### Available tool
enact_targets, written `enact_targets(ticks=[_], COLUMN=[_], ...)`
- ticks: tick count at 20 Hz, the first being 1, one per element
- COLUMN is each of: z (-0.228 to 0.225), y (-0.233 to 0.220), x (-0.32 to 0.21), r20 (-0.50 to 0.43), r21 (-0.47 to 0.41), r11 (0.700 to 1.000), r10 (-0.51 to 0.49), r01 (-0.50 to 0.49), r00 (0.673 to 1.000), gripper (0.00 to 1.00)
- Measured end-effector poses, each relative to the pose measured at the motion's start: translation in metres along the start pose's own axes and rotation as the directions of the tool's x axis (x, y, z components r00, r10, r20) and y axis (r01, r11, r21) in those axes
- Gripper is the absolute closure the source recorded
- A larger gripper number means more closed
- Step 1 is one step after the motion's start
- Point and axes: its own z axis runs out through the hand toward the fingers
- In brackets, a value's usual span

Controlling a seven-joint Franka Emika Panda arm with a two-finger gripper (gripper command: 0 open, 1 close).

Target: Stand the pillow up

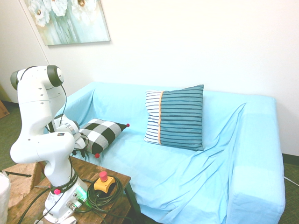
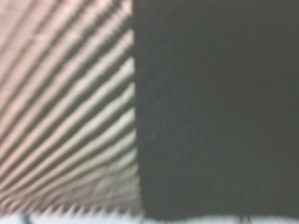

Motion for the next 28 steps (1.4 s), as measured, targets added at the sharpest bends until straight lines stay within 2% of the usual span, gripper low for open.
enact_targets(ticks=[4,9,16,28], z=[0.006,-0.016,-0.087,-0.219], y=[0.0,-0.013,-0.045,-0.151], x=[0.015,0.039,0.1,0.233], r20=[-0.015,-0.036,-0.082,-0.145], r21=[0.028,0.082,0.144,0.213], r11=[0.999,0.996,0.989,0.977], r10=[0.017,0.038,0.047,0.046], r01=[-0.016,-0.035,-0.035,-0.014], r00=[1.0,0.999,0.995,0.988], gripper=[0.0,0.0,0.0,0.0])
